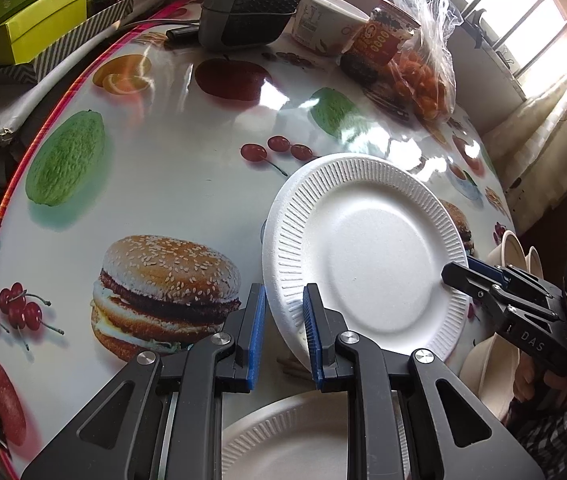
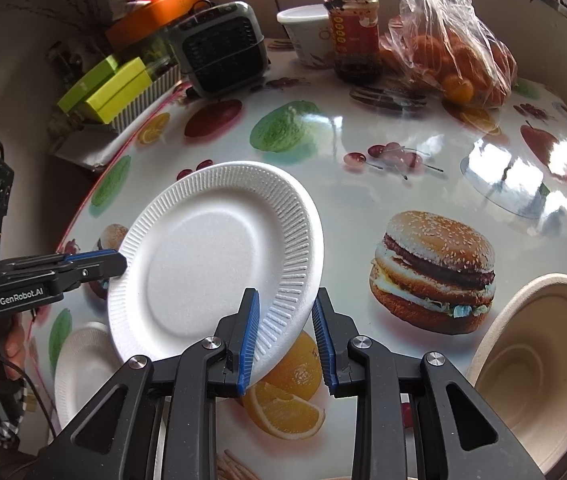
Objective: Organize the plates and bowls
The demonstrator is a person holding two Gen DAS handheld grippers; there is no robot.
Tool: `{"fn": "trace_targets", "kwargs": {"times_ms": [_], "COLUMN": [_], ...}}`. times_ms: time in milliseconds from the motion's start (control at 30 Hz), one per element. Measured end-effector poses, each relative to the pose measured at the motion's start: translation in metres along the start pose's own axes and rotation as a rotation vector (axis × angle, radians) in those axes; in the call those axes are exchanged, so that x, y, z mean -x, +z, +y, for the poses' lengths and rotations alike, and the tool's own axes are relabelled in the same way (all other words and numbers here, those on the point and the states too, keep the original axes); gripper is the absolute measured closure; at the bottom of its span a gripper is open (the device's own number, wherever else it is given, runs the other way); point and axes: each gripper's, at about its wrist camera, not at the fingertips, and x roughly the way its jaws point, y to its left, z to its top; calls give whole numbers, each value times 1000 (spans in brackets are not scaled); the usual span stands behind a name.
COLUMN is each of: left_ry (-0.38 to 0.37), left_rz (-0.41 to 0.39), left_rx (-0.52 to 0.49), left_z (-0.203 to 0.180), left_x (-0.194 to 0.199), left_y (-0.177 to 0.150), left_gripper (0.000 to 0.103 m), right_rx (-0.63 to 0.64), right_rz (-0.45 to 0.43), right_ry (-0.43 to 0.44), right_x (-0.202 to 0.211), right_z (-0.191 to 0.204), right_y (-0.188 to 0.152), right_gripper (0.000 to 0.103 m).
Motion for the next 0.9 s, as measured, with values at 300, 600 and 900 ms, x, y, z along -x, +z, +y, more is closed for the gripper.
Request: {"fn": "trace_targets", "kwargs": {"times_ms": [300, 600, 900], "left_ry": [5, 9, 7], "left_rz": [-29, -56, -72], "left_rx": [-2, 3, 11], "left_z": [1, 7, 14], "left_x": [20, 38, 52], "left_y": [-10, -24, -43], "left_gripper": [83, 83, 83], "right_rx": [13, 38, 59], "right_rz": [-13, -22, -29], "right_ry": [12, 21, 29], "right_x": [11, 23, 33], "right_z": [15, 33, 50], "right_y": [-7, -19, -33], "right_gripper": [77, 77, 77]}}
